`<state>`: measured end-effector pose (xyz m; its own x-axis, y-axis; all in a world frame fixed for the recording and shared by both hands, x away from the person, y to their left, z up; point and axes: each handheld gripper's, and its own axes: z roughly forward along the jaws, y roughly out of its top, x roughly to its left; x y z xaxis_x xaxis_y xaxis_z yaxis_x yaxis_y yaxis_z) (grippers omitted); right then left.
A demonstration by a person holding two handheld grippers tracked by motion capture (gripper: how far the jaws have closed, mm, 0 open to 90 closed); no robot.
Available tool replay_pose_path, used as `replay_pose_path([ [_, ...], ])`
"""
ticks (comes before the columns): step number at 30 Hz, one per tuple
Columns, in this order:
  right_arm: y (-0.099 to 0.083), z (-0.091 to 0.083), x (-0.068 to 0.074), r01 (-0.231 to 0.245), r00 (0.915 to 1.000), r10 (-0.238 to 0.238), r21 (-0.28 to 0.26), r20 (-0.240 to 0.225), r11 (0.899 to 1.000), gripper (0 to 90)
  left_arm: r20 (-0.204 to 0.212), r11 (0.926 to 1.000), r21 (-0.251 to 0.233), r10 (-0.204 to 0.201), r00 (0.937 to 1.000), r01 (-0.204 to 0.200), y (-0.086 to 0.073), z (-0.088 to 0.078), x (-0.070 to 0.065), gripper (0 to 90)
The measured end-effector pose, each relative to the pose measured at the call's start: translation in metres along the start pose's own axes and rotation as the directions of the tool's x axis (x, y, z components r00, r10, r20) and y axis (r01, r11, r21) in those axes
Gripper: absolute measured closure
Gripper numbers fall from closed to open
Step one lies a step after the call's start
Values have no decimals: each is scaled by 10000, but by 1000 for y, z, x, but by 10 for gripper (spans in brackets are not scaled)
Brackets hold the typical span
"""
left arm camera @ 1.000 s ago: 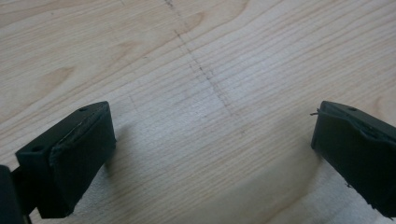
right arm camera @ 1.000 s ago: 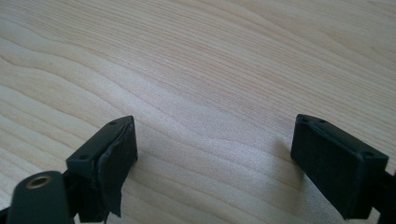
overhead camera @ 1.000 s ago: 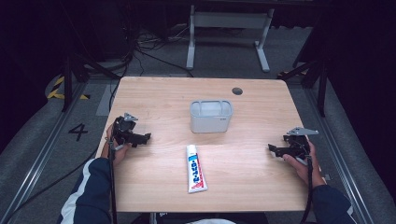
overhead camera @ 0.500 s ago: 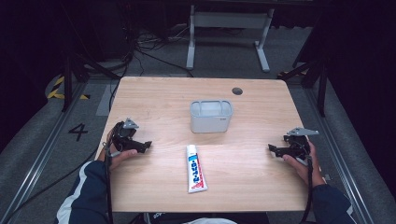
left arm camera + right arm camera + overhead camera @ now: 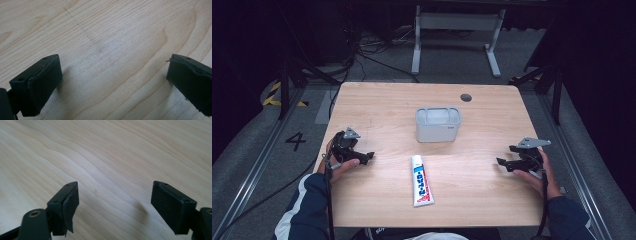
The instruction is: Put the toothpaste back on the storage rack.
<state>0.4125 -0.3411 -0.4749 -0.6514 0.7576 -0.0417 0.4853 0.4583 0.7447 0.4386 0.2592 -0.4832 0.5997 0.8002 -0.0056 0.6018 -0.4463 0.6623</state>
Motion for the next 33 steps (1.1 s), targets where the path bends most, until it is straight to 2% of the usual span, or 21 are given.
replay_pose_path([
  [2,9,-3,8,551,9977,-558,-194,-387,9983,255,7,10000,5,-10,10000,10,0,0,0,5],
  [4,20,-5,20,1228,9892,-1250,-324,-761,9919,261,4,10000,9,-7,10000,7,0,0,0,4],
  [6,31,-7,33,2010,9738,-2046,-448,-997,9786,267,2,10000,7,-8,10000,8,0,0,0,4],
  [7,31,-7,33,2010,9738,-2046,-448,-997,9786,267,6,10000,5,-6,10000,6,0,0,0,4],
  [8,39,-7,43,2423,9616,-2474,-558,-1190,9686,270,5,10000,9,-9,10000,9,0,0,0,4],
  [11,54,-8,64,3254,9295,-3323,-686,-1602,9431,274,3,10000,6,-10,10000,10,0,0,0,5],
  [14,70,-6,84,4007,8903,-4105,-892,-1971,9118,275,-3,10000,4,1,10000,-1,0,0,0,4],
  [16,80,-3,98,4357,8663,-4481,-1049,-2207,8940,275,-10,10000,-1,-5,10000,5,0,0,0,5],
  [19,94,5,121,4951,8215,-5075,-1164,-2599,8610,274,36,10000,93,11,10000,-11,0,-1,0,5],
  [20,97,7,125,5075,8115,-5190,-1167,-2686,8537,274,29,10000,32,-31,10000,31,-1,-1,-1,5],
  [22,103,16,139,5559,7788,-5610,-1055,-2806,8245,273,89,9999,95,-51,9999,50,-1,-2,-1,4],
  [23,105,19,144,5709,7694,-5734,-997,-2816,8150,272,-3,9999,18,119,9999,-119,-1,-2,0,4],
  [24,108,24,150,5900,7545,-5897,-961,-2881,8017,270,37,10000,17,7,10000,-7,-2,-2,-1,5],
  [25,109,26,154,5956,7480,-5935,-942,-2972,7978,270,72,10000,16,-31,10000,31,-3,-3,-2,5],
  [26,112,31,161,6135,7311,-6087,-934,-3084,7842,270,18,10000,0,60,10000,-60,-4,-4,-2,5],
  [27,114,35,165,6248,7215,-6176,-900,-3130,7756,270,7,10000,-45,-68,10000,68,-6,-4,-3,5],
  [28,115,40,169,6334,7109,-6243,-911,-3239,7685,270,8,10000,-22,22,10000,-22,-6,-5,-3,5],
  [29,116,43,172,6409,7051,-6295,-867,-3265,7627,267,-12,10000,1,63,10000,-63,-7,-7,-4,5],
  [30,117,47,175,6571,6924,-6432,-825,-3269,7493,263,-14,9999,37,114,9999,-114,-8,-8,-4,5],
  [32,119,53,180,6736,6772,-6580,-826,-3293,7345,263,42,10000,29,-35,10000,35,-12,-11,-7,5],
  [33,119,53,180,6736,6772,-6580,-826,-3293,7345,263,42,10000,29,-35,10000,35,-12,-11,-7,5],
])
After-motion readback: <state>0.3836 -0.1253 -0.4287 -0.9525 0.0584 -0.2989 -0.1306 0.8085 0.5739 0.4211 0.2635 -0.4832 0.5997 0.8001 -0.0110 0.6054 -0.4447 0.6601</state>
